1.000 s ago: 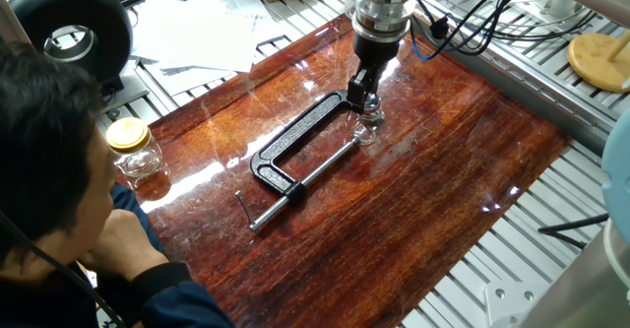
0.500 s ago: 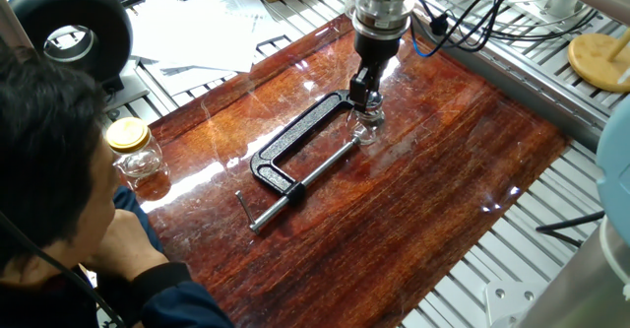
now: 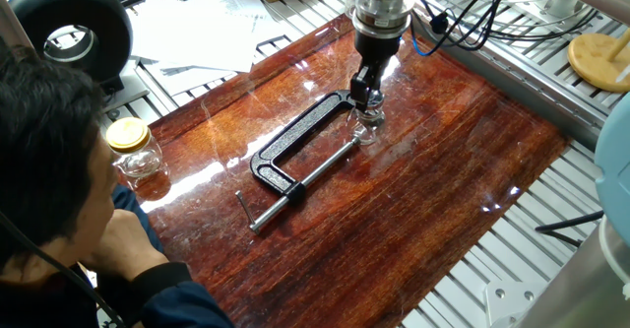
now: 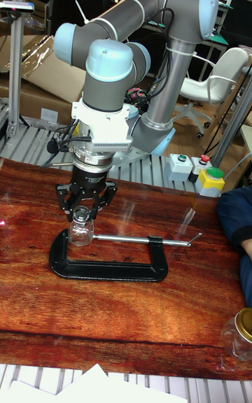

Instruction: Screw the lid onto the jar

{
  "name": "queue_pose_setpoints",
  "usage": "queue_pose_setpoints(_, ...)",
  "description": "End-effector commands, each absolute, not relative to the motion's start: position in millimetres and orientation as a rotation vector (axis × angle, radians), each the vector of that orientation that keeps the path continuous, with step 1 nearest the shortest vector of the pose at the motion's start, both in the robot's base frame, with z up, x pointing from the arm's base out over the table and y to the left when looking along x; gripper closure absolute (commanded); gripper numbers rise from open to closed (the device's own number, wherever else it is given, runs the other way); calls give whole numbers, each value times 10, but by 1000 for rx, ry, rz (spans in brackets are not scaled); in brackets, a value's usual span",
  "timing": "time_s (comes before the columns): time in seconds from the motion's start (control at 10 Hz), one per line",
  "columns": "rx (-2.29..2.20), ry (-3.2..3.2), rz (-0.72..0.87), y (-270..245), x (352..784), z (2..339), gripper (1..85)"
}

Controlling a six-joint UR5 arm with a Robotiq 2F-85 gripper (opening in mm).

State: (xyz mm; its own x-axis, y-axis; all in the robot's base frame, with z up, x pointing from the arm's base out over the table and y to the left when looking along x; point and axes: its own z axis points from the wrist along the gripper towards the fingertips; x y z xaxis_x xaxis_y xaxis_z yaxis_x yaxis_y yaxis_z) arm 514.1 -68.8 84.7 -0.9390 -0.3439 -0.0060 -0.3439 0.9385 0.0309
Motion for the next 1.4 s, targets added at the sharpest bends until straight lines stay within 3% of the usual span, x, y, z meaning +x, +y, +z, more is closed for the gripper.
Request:
queue_pose_setpoints(0.0, -473, 3096, 98, -596, 5106, 873, 847)
queue_pose_setpoints(1.3, -462, 3064, 90, -653, 5027, 743, 847)
